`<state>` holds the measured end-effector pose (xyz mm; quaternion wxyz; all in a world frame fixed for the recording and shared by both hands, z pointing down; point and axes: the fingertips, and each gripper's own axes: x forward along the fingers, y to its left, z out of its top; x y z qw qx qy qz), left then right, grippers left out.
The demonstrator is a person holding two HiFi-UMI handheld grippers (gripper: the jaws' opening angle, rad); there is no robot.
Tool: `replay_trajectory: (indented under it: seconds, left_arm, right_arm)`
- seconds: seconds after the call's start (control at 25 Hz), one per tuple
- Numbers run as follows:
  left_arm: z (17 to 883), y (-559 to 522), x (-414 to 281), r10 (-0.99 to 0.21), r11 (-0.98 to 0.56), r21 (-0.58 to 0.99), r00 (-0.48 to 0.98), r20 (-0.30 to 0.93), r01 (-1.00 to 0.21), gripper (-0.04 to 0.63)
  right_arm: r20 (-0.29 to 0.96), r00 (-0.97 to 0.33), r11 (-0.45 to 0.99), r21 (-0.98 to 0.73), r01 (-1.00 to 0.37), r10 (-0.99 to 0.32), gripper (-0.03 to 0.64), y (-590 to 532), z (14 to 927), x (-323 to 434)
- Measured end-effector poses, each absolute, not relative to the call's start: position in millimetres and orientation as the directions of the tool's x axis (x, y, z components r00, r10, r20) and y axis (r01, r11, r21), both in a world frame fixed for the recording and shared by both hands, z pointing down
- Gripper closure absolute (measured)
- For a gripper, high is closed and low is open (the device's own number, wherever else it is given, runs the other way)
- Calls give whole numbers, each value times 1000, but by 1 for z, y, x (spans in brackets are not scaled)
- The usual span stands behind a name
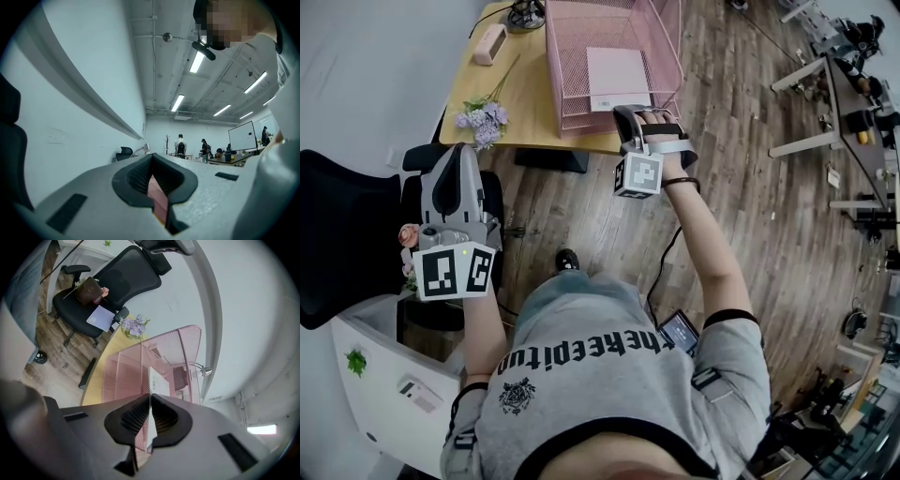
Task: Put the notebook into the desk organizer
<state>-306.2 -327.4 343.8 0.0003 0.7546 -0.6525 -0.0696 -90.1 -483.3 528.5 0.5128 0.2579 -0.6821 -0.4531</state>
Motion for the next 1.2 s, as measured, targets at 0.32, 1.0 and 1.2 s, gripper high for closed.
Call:
replay_trajectory:
  seconds: [0.32, 1.0, 1.2]
  left_arm:
    - [347, -316, -325, -991, -104, 92, 95, -93, -990, 592]
    - [350, -318, -321, -990, -117, 101, 108, -90, -988, 592]
    - [350, -319, -314, -988, -133, 100, 125, -90, -986, 592]
  right_arm:
    - [456, -289, 457, 887, 66, -842, 598, -507, 529, -98]
    - [659, -351, 721, 689, -74, -666, 565, -494, 531, -97]
    - [695, -370, 776, 615, -139, -617, 501, -488, 533, -95]
